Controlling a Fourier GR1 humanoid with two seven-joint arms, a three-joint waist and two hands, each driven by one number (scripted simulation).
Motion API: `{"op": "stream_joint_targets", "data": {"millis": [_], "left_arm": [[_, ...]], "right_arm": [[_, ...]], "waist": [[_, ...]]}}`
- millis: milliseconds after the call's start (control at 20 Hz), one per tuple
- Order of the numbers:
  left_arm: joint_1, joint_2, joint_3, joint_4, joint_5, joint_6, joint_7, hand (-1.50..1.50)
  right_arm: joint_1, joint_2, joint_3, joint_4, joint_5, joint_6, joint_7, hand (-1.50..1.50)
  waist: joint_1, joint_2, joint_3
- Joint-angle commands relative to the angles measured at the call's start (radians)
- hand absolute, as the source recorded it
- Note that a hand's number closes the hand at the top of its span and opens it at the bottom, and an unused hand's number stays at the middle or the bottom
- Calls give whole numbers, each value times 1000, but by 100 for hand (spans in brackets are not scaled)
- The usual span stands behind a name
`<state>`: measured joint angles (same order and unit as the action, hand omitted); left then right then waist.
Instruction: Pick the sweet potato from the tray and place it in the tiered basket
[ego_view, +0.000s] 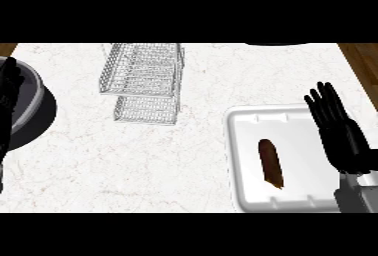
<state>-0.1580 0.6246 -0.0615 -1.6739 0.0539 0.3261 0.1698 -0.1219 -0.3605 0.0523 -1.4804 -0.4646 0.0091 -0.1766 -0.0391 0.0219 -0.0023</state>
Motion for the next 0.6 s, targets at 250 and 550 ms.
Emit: {"op": "stream_joint_targets", "data": {"millis": [250, 550], "left_arm": [[214, -131, -17, 216, 164, -120, -4, 0], [258, -143, -32, 194, 192, -152, 1, 0]], "right_arm": [[174, 27, -34, 224, -166, 257, -47, 150], [270, 14, -38, 91, 227, -94, -313, -150]], "waist": [[45, -5, 3], [8, -20, -6]]}}
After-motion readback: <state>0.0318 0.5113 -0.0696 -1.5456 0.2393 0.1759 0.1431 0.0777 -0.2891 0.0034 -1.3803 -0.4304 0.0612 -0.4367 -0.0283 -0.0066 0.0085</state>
